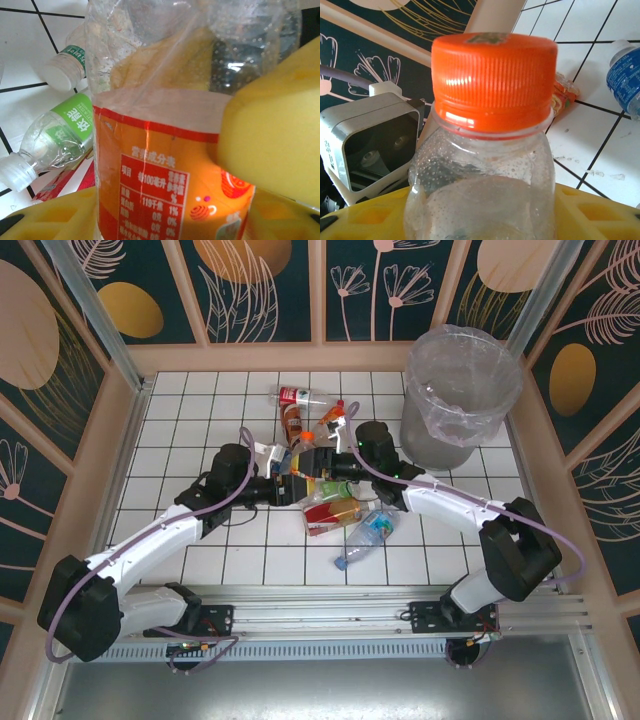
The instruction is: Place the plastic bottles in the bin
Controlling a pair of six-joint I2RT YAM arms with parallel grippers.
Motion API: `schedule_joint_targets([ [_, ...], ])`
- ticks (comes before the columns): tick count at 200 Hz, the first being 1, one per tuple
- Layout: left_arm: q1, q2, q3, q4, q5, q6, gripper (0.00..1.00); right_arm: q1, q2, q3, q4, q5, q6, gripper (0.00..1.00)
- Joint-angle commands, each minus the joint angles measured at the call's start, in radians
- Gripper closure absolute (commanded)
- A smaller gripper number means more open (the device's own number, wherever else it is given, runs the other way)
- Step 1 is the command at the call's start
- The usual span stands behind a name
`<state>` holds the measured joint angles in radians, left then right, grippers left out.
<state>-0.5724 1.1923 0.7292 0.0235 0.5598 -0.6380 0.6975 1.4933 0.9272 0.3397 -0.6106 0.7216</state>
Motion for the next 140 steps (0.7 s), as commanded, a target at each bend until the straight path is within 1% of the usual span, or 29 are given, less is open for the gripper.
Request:
schedule_joint_targets([
  [1, -0.008, 0.016, 0.005, 0.027, 0.025, 0.008, 0.44, 0.006, 0.000, 0.044, 0.032, -0.020, -0.004, 0.46],
  [12, -0.008, 0.019, 0.012, 0.026, 0.021, 0.017, 0.40, 0.003, -0.015, 0.048, 0.008, -0.009, -0.022, 0.49],
  [24, -0.008, 0.019, 0.024, 0.025, 0.010, 0.030, 0.37, -0.003, -0.035, 0.051, -0.021, 0.003, -0.044, 0.53],
  [40, -0.008, 0.016, 0.047, 0.029, -0.005, 0.058, 0.20, -0.019, -0.066, 0.055, -0.050, 0.007, -0.066, 0.54],
  [52, -0.009, 0.010, 0.066, 0.037, -0.013, 0.082, 0.13, -0.033, -0.092, 0.059, -0.075, 0.010, -0.083, 0.54],
  [60, -0.009, 0.007, 0.079, 0.049, -0.017, 0.097, 0.07, -0.044, -0.110, 0.062, -0.099, 0.017, -0.098, 0.54],
  [81, -0.009, -0.001, 0.123, 0.079, 0.011, 0.152, 0.04, -0.081, -0.171, 0.073, -0.165, 0.046, -0.144, 0.54],
  [92, -0.009, -0.001, 0.157, 0.076, 0.021, 0.183, 0.02, -0.103, -0.204, 0.092, -0.227, 0.077, -0.184, 0.54],
  [116, -0.008, 0.010, 0.237, 0.040, 0.029, 0.249, 0.01, -0.140, -0.267, 0.173, -0.384, 0.179, -0.319, 0.53],
  [135, -0.008, 0.049, 0.353, -0.008, 0.015, 0.286, 0.01, -0.145, -0.306, 0.241, -0.467, 0.262, -0.414, 0.53],
  [140, -0.009, 0.064, 0.379, -0.020, 0.016, 0.297, 0.01, -0.178, -0.314, 0.257, -0.481, 0.282, -0.433, 0.53],
])
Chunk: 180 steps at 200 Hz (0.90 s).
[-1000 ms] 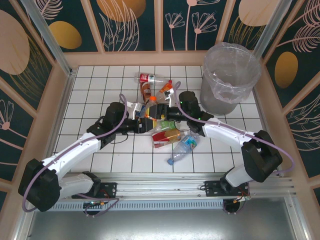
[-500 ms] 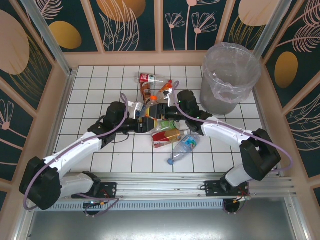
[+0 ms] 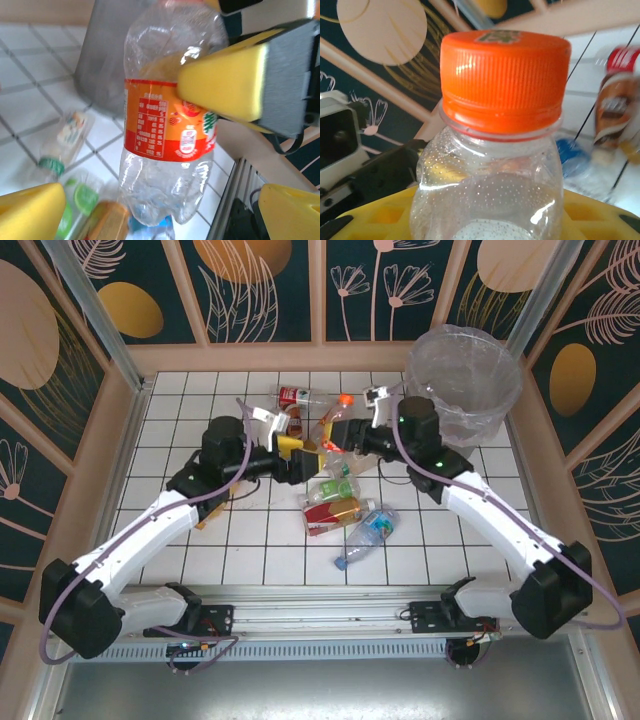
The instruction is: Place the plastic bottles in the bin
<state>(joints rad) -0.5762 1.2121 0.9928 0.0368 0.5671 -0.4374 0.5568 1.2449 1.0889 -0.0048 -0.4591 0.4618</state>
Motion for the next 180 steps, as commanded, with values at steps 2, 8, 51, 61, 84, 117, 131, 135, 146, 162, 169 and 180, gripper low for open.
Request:
schedule_joint_targets([
  [2, -0.004, 0.050, 0.125, -0.037, 0.008, 0.101, 0.01, -0.042, -0.068, 0.099, -0.141, 0.142, -0.178, 0.53],
  [8, -0.005, 0.069, 0.153, -0.044, 0.012, 0.111, 0.01, -0.053, -0.077, 0.117, -0.153, 0.161, -0.200, 0.52],
  [51, -0.004, 0.161, 0.265, -0.025, 0.067, 0.172, 0.01, -0.143, -0.086, 0.253, -0.211, 0.302, -0.328, 0.52],
  [61, -0.004, 0.176, 0.273, -0.028, 0.074, 0.189, 0.01, -0.169, -0.071, 0.295, -0.237, 0.327, -0.354, 0.52],
  [84, -0.004, 0.182, 0.245, 0.006, 0.091, 0.192, 0.01, -0.228, -0.024, 0.397, -0.326, 0.412, -0.433, 0.51],
  [117, -0.004, 0.160, 0.206, 0.012, 0.061, 0.200, 0.01, -0.309, 0.022, 0.479, -0.397, 0.458, -0.540, 0.48],
  [131, -0.003, 0.158, 0.198, 0.009, 0.058, 0.201, 0.01, -0.334, 0.043, 0.503, -0.416, 0.453, -0.575, 0.48],
  [135, -0.004, 0.155, 0.196, 0.008, 0.057, 0.200, 0.01, -0.340, 0.050, 0.508, -0.418, 0.458, -0.584, 0.48],
  [146, -0.004, 0.152, 0.193, 0.006, 0.057, 0.200, 0.01, -0.365, 0.075, 0.521, -0.421, 0.468, -0.599, 0.48],
  [162, -0.004, 0.147, 0.193, -0.001, 0.044, 0.205, 0.01, -0.412, 0.137, 0.577, -0.470, 0.446, -0.616, 0.48],
  [169, -0.004, 0.145, 0.193, -0.004, 0.040, 0.208, 0.01, -0.422, 0.171, 0.610, -0.498, 0.447, -0.627, 0.48],
  [180, -0.004, 0.140, 0.190, -0.008, 0.036, 0.213, 0.01, -0.440, 0.213, 0.645, -0.524, 0.456, -0.641, 0.48],
])
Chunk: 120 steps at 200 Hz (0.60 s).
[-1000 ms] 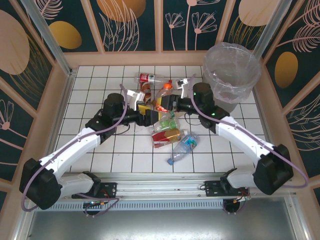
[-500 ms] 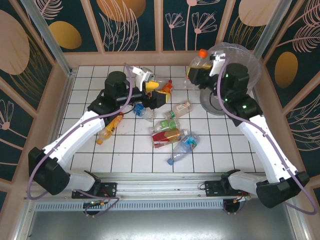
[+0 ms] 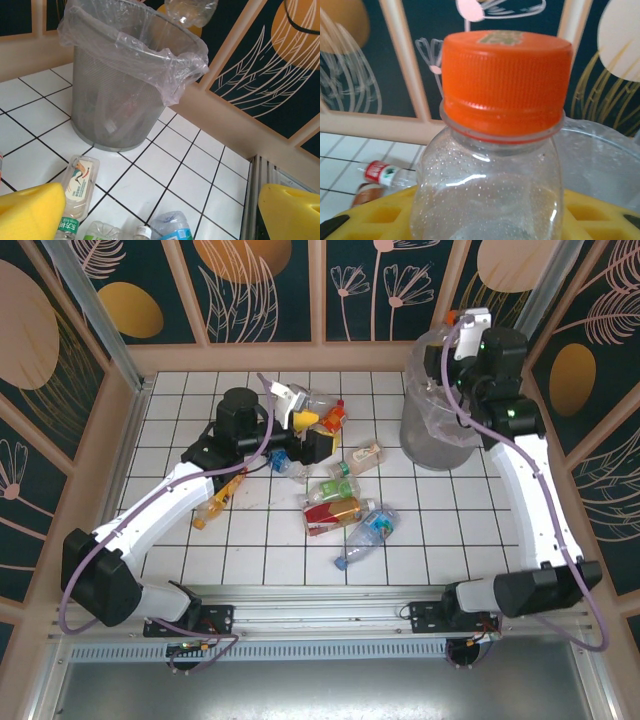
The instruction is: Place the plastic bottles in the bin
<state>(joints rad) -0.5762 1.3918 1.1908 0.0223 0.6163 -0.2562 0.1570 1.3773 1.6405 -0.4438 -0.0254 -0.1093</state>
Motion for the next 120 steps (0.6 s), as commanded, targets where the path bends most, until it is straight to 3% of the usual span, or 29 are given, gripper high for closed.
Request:
schedule_joint_targets([
  [1, -0.004, -0.041, -0.008, 0.007, -0.014, 0.032, 0.01, -0.043, 0.083, 0.096, -0.086, 0.023, -0.071, 0.48],
  [67, -0.004, -0.042, -0.012, -0.005, -0.016, 0.035, 0.01, -0.159, 0.241, 0.159, -0.116, -0.084, -0.006, 0.49],
  [120, -0.004, -0.051, -0.014, -0.009, -0.016, 0.031, 0.01, -0.178, 0.374, 0.181, -0.105, -0.185, 0.028, 0.49],
])
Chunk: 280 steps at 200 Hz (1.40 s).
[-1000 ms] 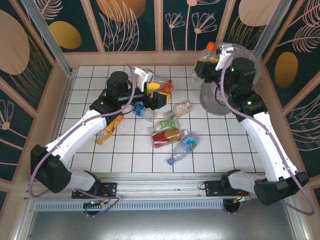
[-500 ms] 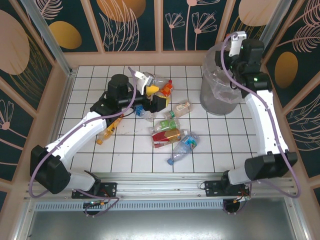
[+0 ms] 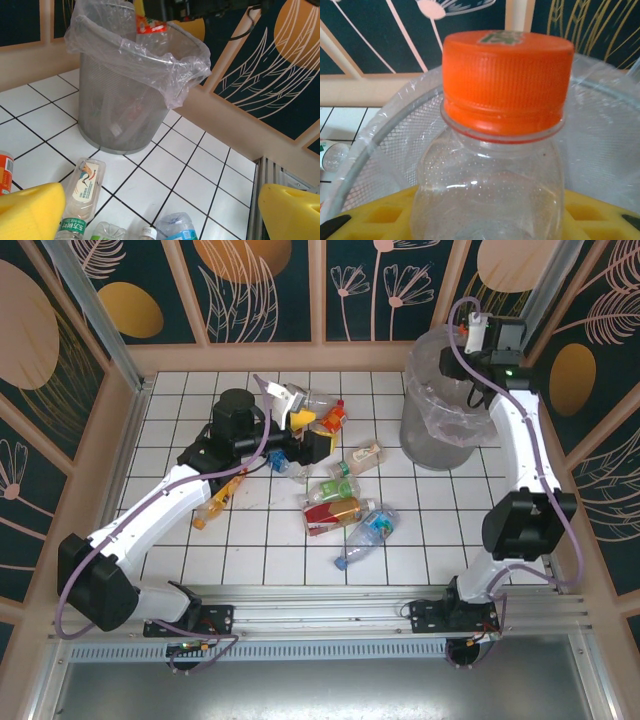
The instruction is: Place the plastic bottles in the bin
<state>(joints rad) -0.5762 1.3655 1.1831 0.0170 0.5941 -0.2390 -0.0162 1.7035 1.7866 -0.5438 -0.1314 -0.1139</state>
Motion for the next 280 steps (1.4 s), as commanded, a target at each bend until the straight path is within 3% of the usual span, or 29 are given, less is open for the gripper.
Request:
schedule_joint_targets([
  [1, -0.004, -0.025, -0.007, -0.004, 0.007, 0.015, 0.01, -0.005, 0.050, 0.035, -0.005, -0.082, 0.033, 0.49],
  [101, -0.004, -0.018, -0.004, -0.017, 0.010, 0.026, 0.01, -0.008, 0.228, 0.095, -0.031, -0.193, 0.066, 0.44],
  [164, -0.004, -0.017, -0.003, -0.019, 0.011, 0.027, 0.01, -0.031, 0.222, 0.099, -0.023, -0.170, 0.092, 0.23],
  [196, -0.004, -0.013, -0.003, -0.020, 0.014, 0.027, 0.01, -0.074, 0.175, 0.064, 0.013, -0.205, 0.120, 0.24],
  [233, -0.005, -0.009, -0.003, -0.018, 0.018, 0.024, 0.01, -0.094, 0.187, 0.091, -0.057, -0.168, 0.081, 0.37],
  [280, -0.004, -0.002, -0.002, -0.017, 0.020, 0.020, 0.01, -0.081, 0.230, 0.097, -0.175, -0.167, -0.007, 0.37],
])
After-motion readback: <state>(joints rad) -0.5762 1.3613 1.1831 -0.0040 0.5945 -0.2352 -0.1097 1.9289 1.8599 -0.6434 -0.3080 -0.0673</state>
